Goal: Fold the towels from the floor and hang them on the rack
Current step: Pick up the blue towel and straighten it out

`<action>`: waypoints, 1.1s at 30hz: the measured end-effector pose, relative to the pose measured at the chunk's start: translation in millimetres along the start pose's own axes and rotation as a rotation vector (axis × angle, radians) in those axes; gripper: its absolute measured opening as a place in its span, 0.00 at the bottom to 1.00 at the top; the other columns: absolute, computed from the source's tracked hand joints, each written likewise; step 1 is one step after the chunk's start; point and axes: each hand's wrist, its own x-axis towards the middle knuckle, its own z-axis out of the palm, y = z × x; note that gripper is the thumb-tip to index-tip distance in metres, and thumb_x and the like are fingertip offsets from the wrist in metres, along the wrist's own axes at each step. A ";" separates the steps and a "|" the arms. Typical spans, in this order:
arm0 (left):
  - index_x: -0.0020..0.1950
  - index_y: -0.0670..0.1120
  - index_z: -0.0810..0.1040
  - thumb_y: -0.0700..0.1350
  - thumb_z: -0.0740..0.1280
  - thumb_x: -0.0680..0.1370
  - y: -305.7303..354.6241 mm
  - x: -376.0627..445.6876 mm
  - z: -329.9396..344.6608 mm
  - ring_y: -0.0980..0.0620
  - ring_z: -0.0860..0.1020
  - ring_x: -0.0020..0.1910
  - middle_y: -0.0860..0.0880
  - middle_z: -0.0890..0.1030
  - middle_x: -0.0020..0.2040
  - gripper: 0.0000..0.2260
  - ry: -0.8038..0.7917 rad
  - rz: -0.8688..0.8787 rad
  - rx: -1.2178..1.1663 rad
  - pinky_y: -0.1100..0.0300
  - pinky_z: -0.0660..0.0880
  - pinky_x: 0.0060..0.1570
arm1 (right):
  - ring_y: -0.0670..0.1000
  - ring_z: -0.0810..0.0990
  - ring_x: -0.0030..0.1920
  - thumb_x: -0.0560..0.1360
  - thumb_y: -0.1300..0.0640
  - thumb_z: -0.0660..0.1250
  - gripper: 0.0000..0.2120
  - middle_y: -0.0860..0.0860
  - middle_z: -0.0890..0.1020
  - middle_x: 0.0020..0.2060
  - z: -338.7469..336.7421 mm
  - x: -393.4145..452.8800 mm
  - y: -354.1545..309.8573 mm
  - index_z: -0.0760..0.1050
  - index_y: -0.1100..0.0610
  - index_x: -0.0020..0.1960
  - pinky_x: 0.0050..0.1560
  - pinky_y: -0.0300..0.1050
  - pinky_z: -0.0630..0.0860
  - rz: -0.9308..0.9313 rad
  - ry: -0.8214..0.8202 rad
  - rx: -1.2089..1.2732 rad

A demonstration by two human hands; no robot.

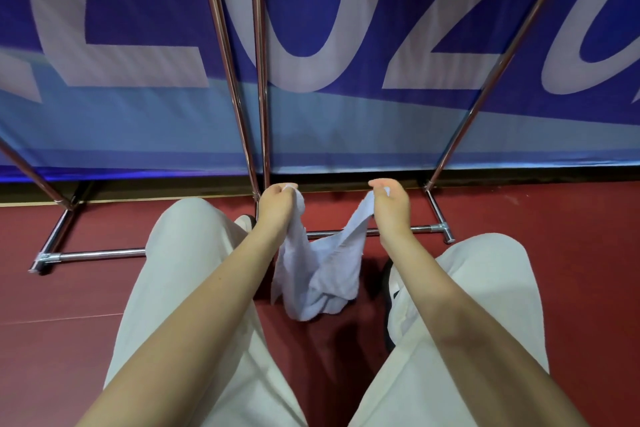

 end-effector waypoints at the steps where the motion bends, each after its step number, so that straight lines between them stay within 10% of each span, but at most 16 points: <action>1: 0.45 0.49 0.77 0.40 0.61 0.75 -2.5 -1.4 1.4 0.49 0.73 0.38 0.48 0.76 0.39 0.06 -0.030 0.024 0.005 0.60 0.69 0.44 | 0.53 0.78 0.48 0.77 0.63 0.59 0.09 0.51 0.79 0.45 2.3 0.3 -3.2 0.77 0.55 0.47 0.48 0.44 0.74 0.011 -0.020 0.027; 5: 0.38 0.48 0.77 0.40 0.64 0.80 -4.7 1.5 6.9 0.60 0.74 0.32 0.52 0.75 0.35 0.11 -0.067 0.066 -0.020 0.72 0.70 0.34 | 0.50 0.76 0.35 0.77 0.67 0.61 0.08 0.53 0.77 0.37 9.5 -3.7 -16.5 0.76 0.58 0.43 0.29 0.37 0.74 0.115 -0.133 0.292; 10: 0.34 0.51 0.74 0.42 0.65 0.79 -4.1 1.4 9.5 0.55 0.71 0.36 0.49 0.74 0.40 0.13 -0.030 0.092 -0.060 0.65 0.68 0.37 | 0.51 0.79 0.43 0.75 0.73 0.54 0.15 0.58 0.79 0.44 16.3 -8.6 -28.9 0.74 0.67 0.57 0.54 0.49 0.80 0.204 -0.358 0.485; 22: 0.40 0.48 0.83 0.43 0.65 0.79 -5.6 7.6 -0.1 0.48 0.80 0.47 0.44 0.84 0.46 0.10 -0.040 0.048 -0.155 0.50 0.75 0.59 | 0.46 0.83 0.37 0.78 0.67 0.56 0.14 0.49 0.83 0.33 22.4 -13.2 -28.7 0.79 0.59 0.42 0.36 0.38 0.79 -0.114 -0.485 0.051; 28: 0.43 0.48 0.83 0.43 0.65 0.78 -7.7 11.7 -3.6 0.46 0.80 0.55 0.46 0.84 0.49 0.08 -0.020 0.028 -0.163 0.49 0.74 0.63 | 0.53 0.77 0.39 0.81 0.52 0.53 0.16 0.50 0.80 0.34 12.8 -17.2 -16.8 0.70 0.55 0.38 0.44 0.52 0.74 -0.562 -0.598 -0.776; 33: 0.48 0.46 0.84 0.45 0.66 0.78 -11.2 9.6 -4.8 0.45 0.80 0.55 0.44 0.84 0.52 0.07 -0.048 0.031 -0.156 0.49 0.75 0.62 | 0.52 0.69 0.46 0.80 0.48 0.50 0.22 0.49 0.72 0.40 17.6 -19.0 -11.2 0.73 0.60 0.39 0.48 0.49 0.70 -0.657 -0.450 -0.732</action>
